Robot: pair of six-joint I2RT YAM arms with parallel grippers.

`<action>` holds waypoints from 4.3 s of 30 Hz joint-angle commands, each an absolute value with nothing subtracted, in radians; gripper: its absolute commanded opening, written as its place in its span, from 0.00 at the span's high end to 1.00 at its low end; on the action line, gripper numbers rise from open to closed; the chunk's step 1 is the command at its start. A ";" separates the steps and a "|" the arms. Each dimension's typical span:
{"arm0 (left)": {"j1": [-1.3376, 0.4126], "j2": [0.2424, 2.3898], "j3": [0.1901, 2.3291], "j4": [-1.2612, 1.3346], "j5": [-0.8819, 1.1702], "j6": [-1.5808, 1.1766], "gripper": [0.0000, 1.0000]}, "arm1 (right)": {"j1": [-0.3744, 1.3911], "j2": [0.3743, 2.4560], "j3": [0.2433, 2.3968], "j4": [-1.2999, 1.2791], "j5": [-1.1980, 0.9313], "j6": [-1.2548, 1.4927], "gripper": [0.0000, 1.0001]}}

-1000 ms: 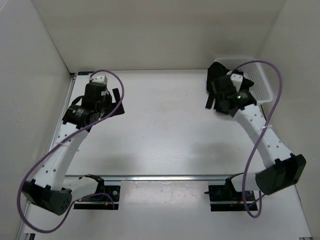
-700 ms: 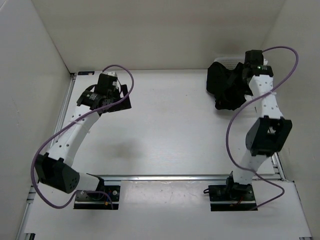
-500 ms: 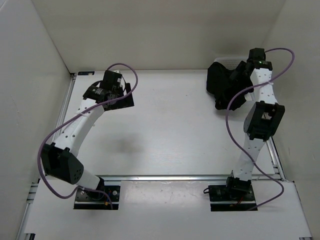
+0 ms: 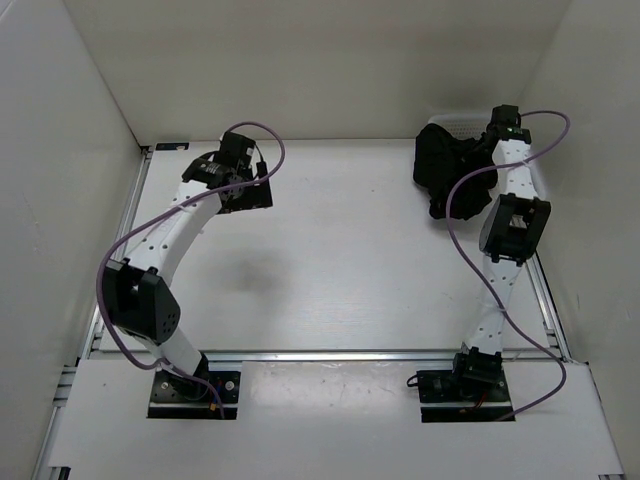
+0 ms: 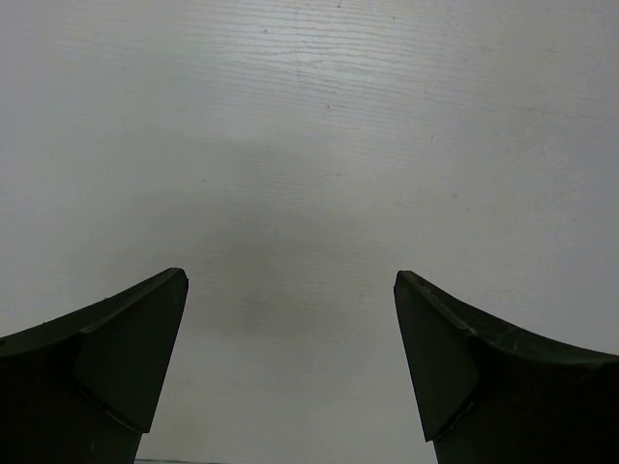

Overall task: Fold and stack the shorts
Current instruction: Grab the shorts from the pile, then move the shorts to the center of the board, then flatten the shorts out

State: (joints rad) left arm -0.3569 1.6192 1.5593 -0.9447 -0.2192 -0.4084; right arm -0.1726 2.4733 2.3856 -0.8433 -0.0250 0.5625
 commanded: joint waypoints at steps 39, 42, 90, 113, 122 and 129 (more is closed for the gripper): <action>-0.087 1.414 1.488 -1.082 0.029 -0.462 0.01 | 0.156 1.571 1.602 -0.723 -0.242 0.397 0.12; -0.115 1.405 1.352 -1.057 0.029 -0.506 0.01 | 0.216 1.450 1.426 -0.663 -0.174 0.409 0.13; -0.181 1.516 2.089 -1.209 -0.087 -0.612 0.90 | 0.568 1.033 1.385 -0.864 0.172 0.468 1.00; -0.258 1.429 1.255 -1.053 -0.025 -0.643 0.08 | 0.356 1.335 1.073 -0.634 0.017 0.520 0.41; -0.328 1.405 0.870 -0.775 0.235 -0.752 0.00 | 0.235 1.322 0.864 -0.479 -0.201 0.594 0.22; -0.351 1.601 0.953 -0.756 0.213 -0.727 0.00 | 0.176 1.472 0.911 -0.368 -0.290 0.603 0.21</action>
State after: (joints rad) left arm -0.3492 1.5635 0.9089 -0.8265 0.1822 -0.7326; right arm 0.1829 1.4197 0.8680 -0.4591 -0.2066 0.5922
